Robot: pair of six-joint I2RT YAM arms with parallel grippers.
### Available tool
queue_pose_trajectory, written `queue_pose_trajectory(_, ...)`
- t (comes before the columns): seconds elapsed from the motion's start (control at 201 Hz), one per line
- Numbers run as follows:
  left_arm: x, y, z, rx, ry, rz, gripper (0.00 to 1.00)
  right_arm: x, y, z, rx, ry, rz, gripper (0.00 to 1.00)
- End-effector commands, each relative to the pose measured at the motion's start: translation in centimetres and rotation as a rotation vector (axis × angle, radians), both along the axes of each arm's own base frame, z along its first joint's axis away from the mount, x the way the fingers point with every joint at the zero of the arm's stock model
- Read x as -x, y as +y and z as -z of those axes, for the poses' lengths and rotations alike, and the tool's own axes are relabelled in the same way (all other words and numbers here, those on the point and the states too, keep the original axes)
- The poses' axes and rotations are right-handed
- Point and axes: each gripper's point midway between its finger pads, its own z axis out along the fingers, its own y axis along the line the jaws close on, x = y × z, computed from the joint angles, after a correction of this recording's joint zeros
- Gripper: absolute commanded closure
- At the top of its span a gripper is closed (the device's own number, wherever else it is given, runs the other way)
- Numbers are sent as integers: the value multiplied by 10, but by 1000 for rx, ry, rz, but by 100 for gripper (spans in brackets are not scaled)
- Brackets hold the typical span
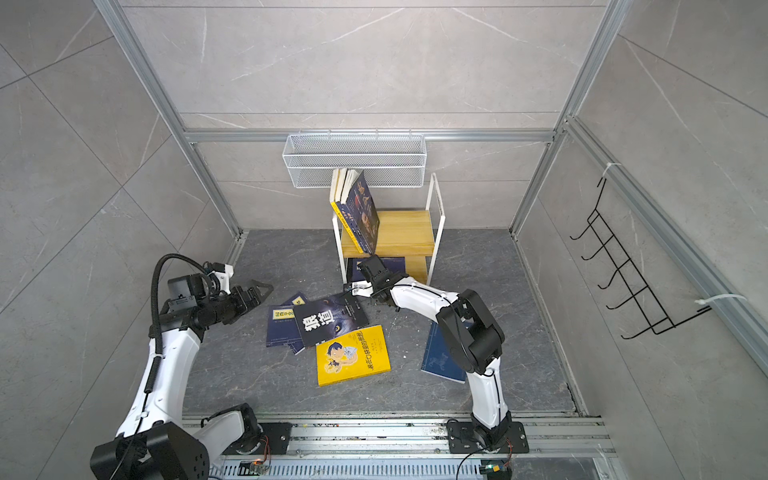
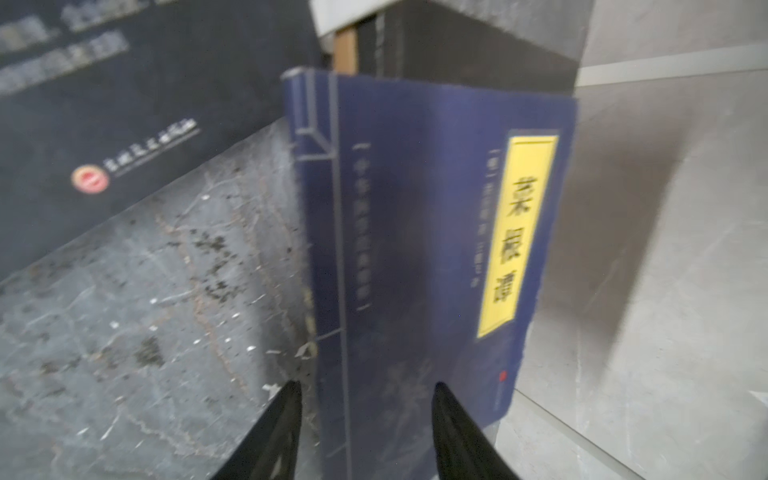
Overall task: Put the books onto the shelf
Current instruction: 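Push the standing blue book against the black book with the right gripper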
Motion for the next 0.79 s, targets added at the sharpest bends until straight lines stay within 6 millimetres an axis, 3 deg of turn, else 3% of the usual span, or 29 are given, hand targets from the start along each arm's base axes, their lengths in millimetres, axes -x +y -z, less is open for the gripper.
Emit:
queue_pose_trajectory(0.0,0,-1,-13,1,-54,10,0,-18,4,-14,-28,-71,32,47)
queue_pose_trajectory(0.189,-1,-1,-13,5,-49,8,0,-25,6,-18,-31,-100,35,46)
queue_pose_trajectory(0.418,-1,-1,-12,2,-51,10,0,7,-3,-22,-55,3,-8,44)
queue_pose_trajectory(0.528,-1,0,-12,7,-42,7,0,12,-13,-18,-24,30,12,44)
queue_pose_trajectory(0.787,0,0,-13,10,-40,2,0,-1,-23,-3,14,16,53,46)
